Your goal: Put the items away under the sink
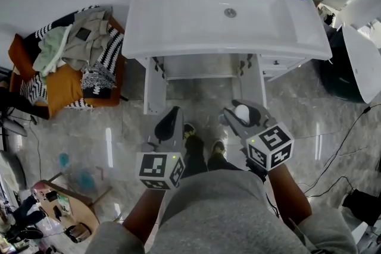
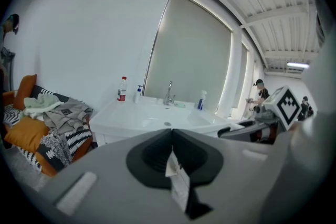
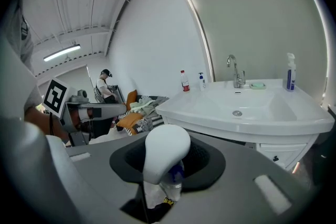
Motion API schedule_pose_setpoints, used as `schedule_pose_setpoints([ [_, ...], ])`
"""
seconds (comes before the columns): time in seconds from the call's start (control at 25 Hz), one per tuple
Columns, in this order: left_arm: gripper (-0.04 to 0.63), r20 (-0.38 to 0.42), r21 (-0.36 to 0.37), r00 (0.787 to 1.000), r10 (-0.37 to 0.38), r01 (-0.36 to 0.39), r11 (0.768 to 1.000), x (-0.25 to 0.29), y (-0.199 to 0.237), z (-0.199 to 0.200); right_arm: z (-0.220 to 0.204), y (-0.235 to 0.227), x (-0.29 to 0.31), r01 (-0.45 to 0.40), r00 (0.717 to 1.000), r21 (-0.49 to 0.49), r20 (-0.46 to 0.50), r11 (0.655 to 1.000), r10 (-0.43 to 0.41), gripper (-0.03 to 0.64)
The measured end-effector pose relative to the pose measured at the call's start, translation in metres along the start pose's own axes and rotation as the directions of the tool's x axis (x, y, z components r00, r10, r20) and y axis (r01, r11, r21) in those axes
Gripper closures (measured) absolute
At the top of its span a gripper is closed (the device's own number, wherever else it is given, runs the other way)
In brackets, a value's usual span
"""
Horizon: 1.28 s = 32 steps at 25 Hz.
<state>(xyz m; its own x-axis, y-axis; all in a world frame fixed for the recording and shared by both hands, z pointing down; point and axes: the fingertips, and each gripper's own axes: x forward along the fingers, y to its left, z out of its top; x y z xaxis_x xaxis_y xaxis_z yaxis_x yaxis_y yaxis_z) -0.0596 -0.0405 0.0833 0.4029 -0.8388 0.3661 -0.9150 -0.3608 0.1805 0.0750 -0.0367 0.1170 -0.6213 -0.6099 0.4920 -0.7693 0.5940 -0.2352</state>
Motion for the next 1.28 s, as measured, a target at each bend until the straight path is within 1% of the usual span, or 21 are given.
schedule_pose_setpoints([
  [0.28, 0.583, -0.015, -0.02, 1.0, -0.019, 0.019, 1.0, 0.018, 0.021, -0.001, 0.004, -0.004, 0.027, 0.012, 0.999, -0.002, -0.037, 1.0, -0.012, 0.489],
  [0.48, 0.583, -0.016, -0.041, 1.0, -0.016, 0.016, 0.999, 0.03, 0.04, 0.0, 0.011, -0.008, 0.048, 0.015, 0.998, -0.008, -0.053, 1.0, -0.016, 0.489],
  [1.0, 0.583, -0.028, -0.115, 0.999, -0.028, 0.024, 0.993, 0.065, 0.093, -0.002, 0.016, -0.017, 0.114, 0.027, 0.991, -0.012, -0.134, 1.0, -0.028, 0.489],
  [1.12, 0.583, -0.044, -0.125, 0.998, -0.033, 0.028, 0.992, 0.078, 0.098, -0.005, 0.019, -0.022, 0.125, 0.03, 0.989, -0.009, -0.148, 1.0, -0.031, 0.489],
  [1.28, 0.583, -0.059, -0.12, 0.997, -0.058, 0.05, 0.991, 0.093, 0.098, -0.015, 0.015, -0.031, 0.138, 0.032, 0.987, -0.014, -0.16, 0.999, -0.034, 0.489],
])
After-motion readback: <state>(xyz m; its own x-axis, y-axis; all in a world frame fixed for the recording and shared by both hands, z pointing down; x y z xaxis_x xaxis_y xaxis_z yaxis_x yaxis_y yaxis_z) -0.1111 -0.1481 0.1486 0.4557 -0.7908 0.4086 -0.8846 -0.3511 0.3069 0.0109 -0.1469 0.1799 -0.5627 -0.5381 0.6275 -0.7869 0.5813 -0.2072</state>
